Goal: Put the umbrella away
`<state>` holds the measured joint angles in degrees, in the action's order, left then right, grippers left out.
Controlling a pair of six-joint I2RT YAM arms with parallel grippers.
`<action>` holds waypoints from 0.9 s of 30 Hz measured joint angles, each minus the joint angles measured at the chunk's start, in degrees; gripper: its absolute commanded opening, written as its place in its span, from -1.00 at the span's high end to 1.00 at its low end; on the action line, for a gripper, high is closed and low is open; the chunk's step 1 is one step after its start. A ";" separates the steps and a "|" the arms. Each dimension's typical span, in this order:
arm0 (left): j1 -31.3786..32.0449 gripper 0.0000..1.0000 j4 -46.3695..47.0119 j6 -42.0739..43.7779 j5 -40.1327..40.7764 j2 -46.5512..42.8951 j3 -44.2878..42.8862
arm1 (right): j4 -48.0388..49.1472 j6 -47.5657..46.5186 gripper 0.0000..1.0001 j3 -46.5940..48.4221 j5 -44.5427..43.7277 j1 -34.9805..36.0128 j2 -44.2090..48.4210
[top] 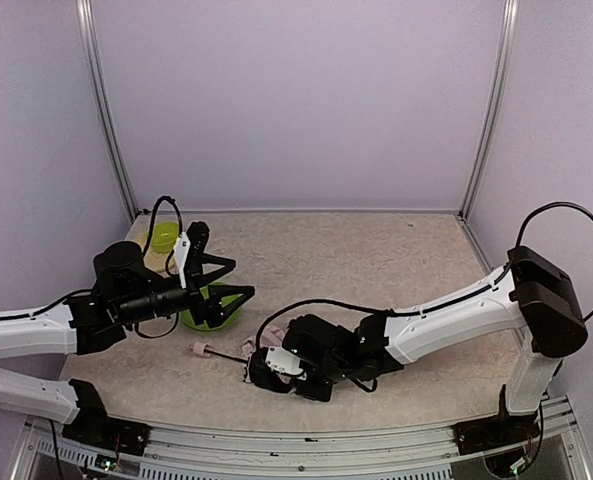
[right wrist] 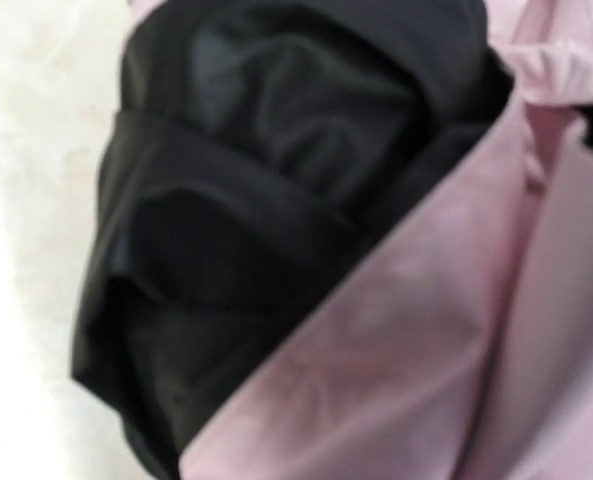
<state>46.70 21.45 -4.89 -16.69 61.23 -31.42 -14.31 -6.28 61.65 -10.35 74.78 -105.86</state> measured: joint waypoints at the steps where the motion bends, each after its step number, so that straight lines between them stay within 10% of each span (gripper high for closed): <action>1: 0.59 -0.64 0.44 0.13 2.58 -2.49 0.55 | -0.63 0.55 1.00 0.48 2.82 -0.83 -0.04; 9: 15.26 -0.51 -1.55 9.97 14.45 -7.50 1.16 | -1.01 5.51 1.00 0.52 27.19 -11.63 -0.72; 18: 31.52 -0.83 -18.97 26.88 21.11 12.41 -11.15 | -0.98 10.97 1.00 -5.18 54.47 -15.08 -1.25; 27: 35.32 -0.86 -28.63 35.12 19.54 26.62 -13.53 | -2.69 11.78 0.99 -7.76 61.09 -15.82 -1.22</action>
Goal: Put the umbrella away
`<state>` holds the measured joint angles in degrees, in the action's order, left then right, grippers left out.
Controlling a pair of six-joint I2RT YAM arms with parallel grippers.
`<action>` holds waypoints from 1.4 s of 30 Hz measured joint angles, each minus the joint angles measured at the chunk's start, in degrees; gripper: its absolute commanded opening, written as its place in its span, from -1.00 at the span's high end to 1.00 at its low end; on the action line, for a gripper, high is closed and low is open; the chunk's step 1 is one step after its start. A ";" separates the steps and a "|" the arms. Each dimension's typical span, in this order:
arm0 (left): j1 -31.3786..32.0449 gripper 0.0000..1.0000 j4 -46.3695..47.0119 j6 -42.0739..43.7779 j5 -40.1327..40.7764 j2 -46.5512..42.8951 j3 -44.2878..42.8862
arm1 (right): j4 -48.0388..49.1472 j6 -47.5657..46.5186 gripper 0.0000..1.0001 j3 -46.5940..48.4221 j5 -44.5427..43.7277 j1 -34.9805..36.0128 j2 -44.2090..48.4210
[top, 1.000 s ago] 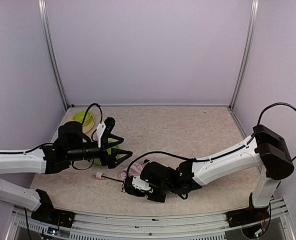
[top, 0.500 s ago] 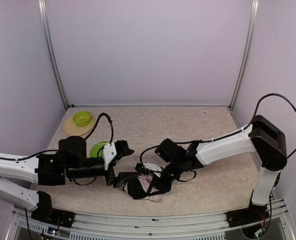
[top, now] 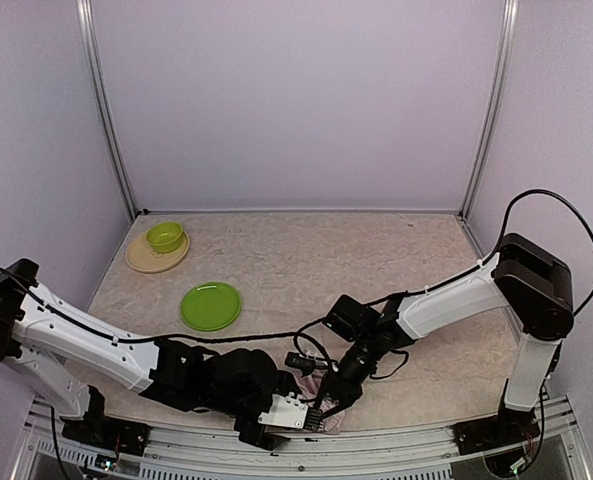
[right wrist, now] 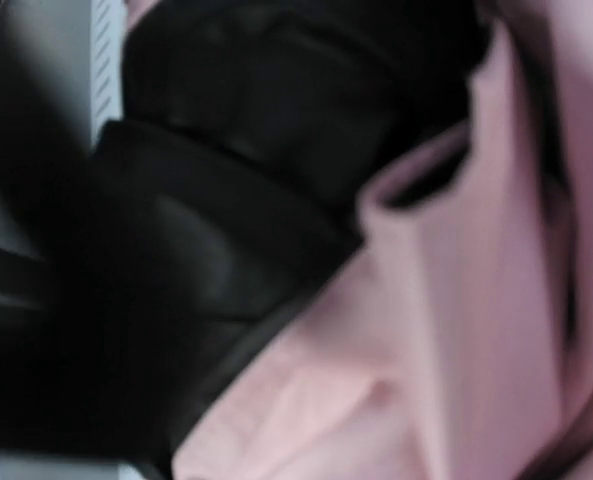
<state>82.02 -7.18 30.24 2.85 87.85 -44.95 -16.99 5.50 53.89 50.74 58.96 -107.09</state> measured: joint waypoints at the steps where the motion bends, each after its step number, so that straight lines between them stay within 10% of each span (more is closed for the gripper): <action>1: 0.07 -0.86 0.76 0.15 -0.02 0.81 0.31 | -0.26 -0.09 0.97 0.07 0.11 -0.07 -0.02; 6: -0.13 -0.66 4.74 1.05 0.22 4.50 1.79 | -2.51 -1.25 0.77 1.46 0.90 -0.42 -1.03; 12: -2.01 0.15 7.28 -0.24 -0.59 6.82 0.70 | -3.48 -1.81 0.10 1.66 1.40 -1.51 -1.25; 27: -8.04 0.40 14.16 -3.26 -10.29 7.08 3.19 | 3.06 0.39 -0.40 -4.66 -2.27 -4.00 5.18; 30: -8.87 0.43 14.84 -3.61 -11.74 7.39 3.28 | 6.45 0.68 -0.97 -9.18 -5.25 -4.07 11.06; 42: -11.61 0.43 18.38 -5.86 -16.46 7.82 4.59 | 36.72 0.96 -0.99 -35.91 -31.28 4.90 37.44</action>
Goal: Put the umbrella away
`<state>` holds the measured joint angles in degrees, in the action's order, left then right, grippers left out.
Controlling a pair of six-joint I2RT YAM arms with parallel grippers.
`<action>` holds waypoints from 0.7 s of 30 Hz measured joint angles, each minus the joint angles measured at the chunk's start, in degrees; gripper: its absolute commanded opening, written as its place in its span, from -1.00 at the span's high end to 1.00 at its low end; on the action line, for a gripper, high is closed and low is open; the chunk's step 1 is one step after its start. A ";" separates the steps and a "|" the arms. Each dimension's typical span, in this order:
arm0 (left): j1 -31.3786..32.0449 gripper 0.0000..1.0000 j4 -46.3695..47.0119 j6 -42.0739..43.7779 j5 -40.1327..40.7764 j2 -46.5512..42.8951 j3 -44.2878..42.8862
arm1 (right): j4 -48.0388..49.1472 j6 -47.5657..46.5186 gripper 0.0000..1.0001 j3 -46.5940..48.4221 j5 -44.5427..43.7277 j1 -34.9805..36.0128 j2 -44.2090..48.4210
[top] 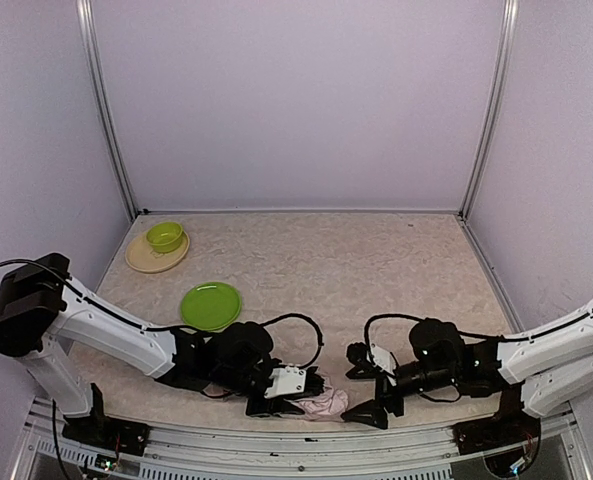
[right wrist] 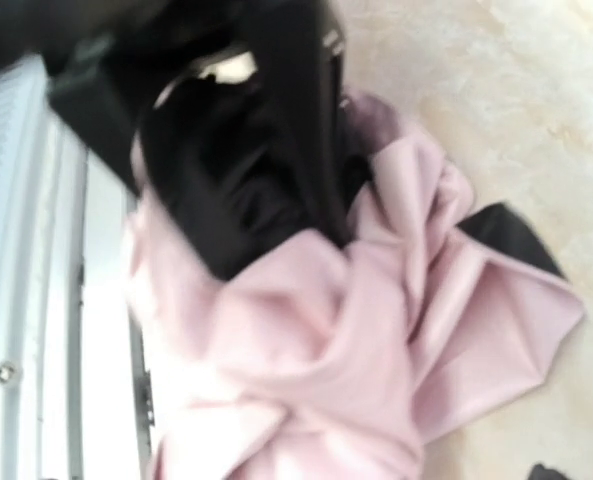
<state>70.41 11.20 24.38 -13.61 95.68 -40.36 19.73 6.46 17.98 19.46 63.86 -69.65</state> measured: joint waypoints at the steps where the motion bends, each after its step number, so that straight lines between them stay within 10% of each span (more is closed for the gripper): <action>1: -0.07 0.43 0.28 -0.09 -0.15 0.00 0.11 | 2.58 -0.33 -0.99 -1.33 -2.10 1.38 -0.31; 10: -0.59 0.43 1.64 -1.03 -0.87 0.00 0.68 | 16.39 -1.73 -0.79 -1.03 -11.26 6.95 -14.38; 14: -0.76 0.36 2.51 -1.75 -1.14 0.00 1.07 | 19.34 -2.25 -0.05 -0.61 -12.15 7.56 -19.61; 16: -1.03 0.06 3.23 -2.12 -1.29 0.00 1.40 | 21.29 -2.51 0.29 -0.46 -11.80 7.96 -21.64; 21: -1.79 -0.56 5.75 -3.61 -1.68 -1.14 3.87 | 24.52 -2.49 0.42 -0.46 -11.26 8.15 -23.10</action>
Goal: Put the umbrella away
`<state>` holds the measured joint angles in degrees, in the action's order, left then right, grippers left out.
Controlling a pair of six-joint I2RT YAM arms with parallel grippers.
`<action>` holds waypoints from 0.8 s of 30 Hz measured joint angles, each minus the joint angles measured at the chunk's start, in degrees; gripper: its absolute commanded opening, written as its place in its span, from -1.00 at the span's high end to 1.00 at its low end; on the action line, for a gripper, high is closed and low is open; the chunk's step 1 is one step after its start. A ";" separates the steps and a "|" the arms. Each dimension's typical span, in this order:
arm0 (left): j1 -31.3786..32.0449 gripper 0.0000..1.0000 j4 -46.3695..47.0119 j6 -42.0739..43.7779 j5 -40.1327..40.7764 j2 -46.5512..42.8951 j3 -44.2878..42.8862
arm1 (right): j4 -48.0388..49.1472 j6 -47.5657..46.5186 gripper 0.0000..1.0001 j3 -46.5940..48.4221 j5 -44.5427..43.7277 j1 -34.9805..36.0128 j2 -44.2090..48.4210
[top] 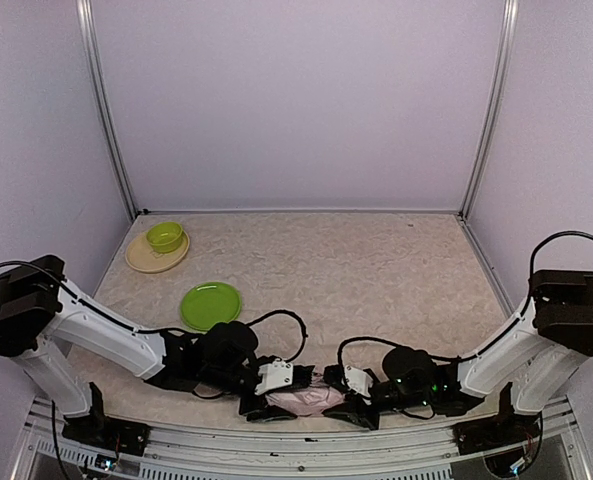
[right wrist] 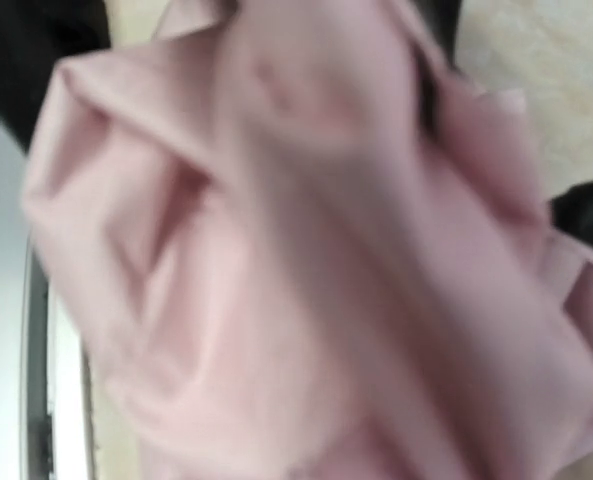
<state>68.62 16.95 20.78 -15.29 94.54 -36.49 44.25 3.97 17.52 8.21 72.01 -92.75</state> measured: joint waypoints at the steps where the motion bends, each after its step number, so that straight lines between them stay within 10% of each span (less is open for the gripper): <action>1: -0.11 -0.61 0.72 -0.61 0.24 -0.74 1.14 | 0.48 0.11 0.44 -0.07 0.07 0.00 0.02; 11: -4.00 -0.63 9.94 -6.88 -5.11 -15.63 8.44 | -0.46 -1.40 0.51 -0.59 0.13 0.00 1.68; 19: -7.34 0.97 4.37 -9.57 -7.67 -4.52 -0.79 | -2.54 -3.30 0.61 -0.15 0.48 0.00 2.45; 24: -10.47 1.00 4.28 -14.34 -12.07 -4.20 -1.64 | -3.02 -3.72 0.89 -0.13 0.57 0.00 2.71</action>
<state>58.15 21.23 6.44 -27.35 90.35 -38.13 41.23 0.25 17.39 8.78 72.01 -90.04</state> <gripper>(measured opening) 0.010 0.315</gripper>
